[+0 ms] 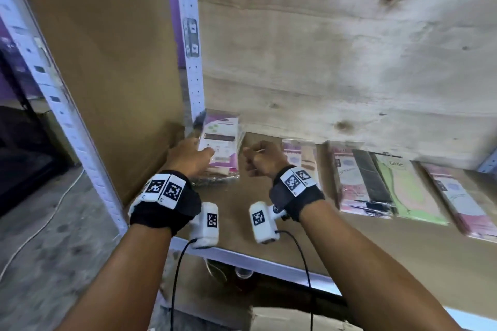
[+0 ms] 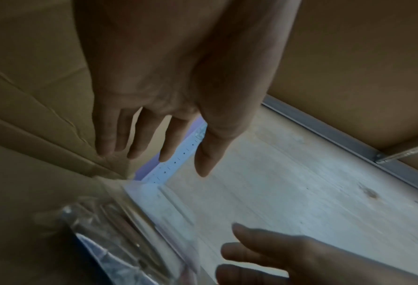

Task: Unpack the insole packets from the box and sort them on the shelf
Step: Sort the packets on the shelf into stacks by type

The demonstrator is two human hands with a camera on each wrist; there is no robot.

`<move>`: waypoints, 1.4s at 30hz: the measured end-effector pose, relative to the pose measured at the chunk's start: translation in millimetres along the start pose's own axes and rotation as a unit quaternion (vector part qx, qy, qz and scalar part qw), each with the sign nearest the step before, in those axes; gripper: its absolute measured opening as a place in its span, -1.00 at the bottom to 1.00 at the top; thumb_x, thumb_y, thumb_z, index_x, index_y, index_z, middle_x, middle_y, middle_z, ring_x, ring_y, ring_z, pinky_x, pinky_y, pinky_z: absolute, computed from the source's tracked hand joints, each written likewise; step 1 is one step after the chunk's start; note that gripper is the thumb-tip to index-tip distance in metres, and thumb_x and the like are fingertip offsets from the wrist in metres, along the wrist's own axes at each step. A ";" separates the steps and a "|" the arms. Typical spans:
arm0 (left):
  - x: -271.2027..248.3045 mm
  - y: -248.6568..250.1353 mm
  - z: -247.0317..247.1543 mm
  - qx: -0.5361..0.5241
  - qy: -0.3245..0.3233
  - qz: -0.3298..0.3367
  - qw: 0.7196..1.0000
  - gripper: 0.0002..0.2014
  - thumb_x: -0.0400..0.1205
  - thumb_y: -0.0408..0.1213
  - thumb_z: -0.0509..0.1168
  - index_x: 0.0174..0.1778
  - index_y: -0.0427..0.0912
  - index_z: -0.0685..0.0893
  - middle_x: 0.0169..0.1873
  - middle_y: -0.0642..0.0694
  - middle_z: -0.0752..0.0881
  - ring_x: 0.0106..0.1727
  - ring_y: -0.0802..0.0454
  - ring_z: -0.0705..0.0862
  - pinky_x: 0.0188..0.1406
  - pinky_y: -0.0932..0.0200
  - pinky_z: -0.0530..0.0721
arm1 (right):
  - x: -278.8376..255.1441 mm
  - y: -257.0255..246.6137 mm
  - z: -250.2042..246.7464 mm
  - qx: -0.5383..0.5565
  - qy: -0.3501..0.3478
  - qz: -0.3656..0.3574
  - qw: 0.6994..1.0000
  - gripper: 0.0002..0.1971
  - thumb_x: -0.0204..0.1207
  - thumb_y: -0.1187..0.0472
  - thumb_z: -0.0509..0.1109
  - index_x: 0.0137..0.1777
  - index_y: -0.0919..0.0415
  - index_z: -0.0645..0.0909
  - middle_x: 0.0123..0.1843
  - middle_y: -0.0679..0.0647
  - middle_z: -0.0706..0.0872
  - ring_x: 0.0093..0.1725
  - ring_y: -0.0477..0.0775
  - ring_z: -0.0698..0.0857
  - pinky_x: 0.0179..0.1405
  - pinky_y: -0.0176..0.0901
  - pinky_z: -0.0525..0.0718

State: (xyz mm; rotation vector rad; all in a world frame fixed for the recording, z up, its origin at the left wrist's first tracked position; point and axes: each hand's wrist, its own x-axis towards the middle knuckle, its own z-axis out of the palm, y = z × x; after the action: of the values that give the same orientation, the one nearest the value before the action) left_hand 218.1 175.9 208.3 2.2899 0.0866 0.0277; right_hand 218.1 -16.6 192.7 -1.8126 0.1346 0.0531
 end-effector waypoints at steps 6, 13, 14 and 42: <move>7.4 -19.6 -2.4 0.001 -0.029 0.022 0.999 -0.50 0.57 -0.07 0.39 0.45 -0.03 0.54 0.07 0.11 0.64 -0.08 0.13 0.62 -0.15 0.30 0.47 | 41.1 7.8 45.4 -0.116 0.018 -0.006 0.993 -0.59 0.39 -0.06 0.60 -0.10 0.28 0.58 -0.22 0.10 0.70 -0.26 0.14 0.73 -0.16 0.07 0.76; 12.9 -26.4 -4.5 0.025 -0.013 0.041 0.999 -0.53 0.56 -0.25 0.35 0.42 0.07 0.60 -0.34 0.28 0.58 -0.24 0.29 0.63 -0.24 0.39 0.55 | 38.7 14.1 27.9 -0.179 -0.001 0.016 0.984 -0.70 0.34 0.03 0.66 -0.35 0.10 0.59 -0.37 0.04 0.72 -0.41 0.07 0.67 -0.43 -0.18 0.57; 11.5 -25.6 -4.2 0.031 -0.014 0.045 0.998 -0.54 0.55 -0.32 0.35 0.39 0.03 0.63 -0.36 0.25 0.58 -0.31 0.28 0.61 -0.32 0.42 0.59 | 33.9 13.0 22.4 -0.186 -0.001 0.015 0.982 -0.70 0.37 0.05 0.65 -0.33 0.13 0.57 -0.33 0.09 0.72 -0.41 0.10 0.66 -0.43 -0.15 0.58; -93.9 109.6 87.2 -0.213 -0.169 0.337 0.901 -0.88 0.60 -0.20 0.46 0.04 -0.01 0.80 -0.04 0.06 0.87 -0.01 0.11 0.82 0.03 0.14 0.73 | -157.1 -8.9 -226.6 0.184 0.095 -0.038 0.977 -0.68 0.58 -0.15 0.41 -0.12 0.12 0.65 -0.41 0.03 0.44 -0.46 -0.01 0.39 -0.39 -0.17 0.26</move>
State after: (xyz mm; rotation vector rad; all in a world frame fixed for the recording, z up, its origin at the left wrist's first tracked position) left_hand 134.5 31.7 234.0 1.7535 -0.8169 0.0052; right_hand 55.3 -224.1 273.5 -1.4469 0.1973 -0.1895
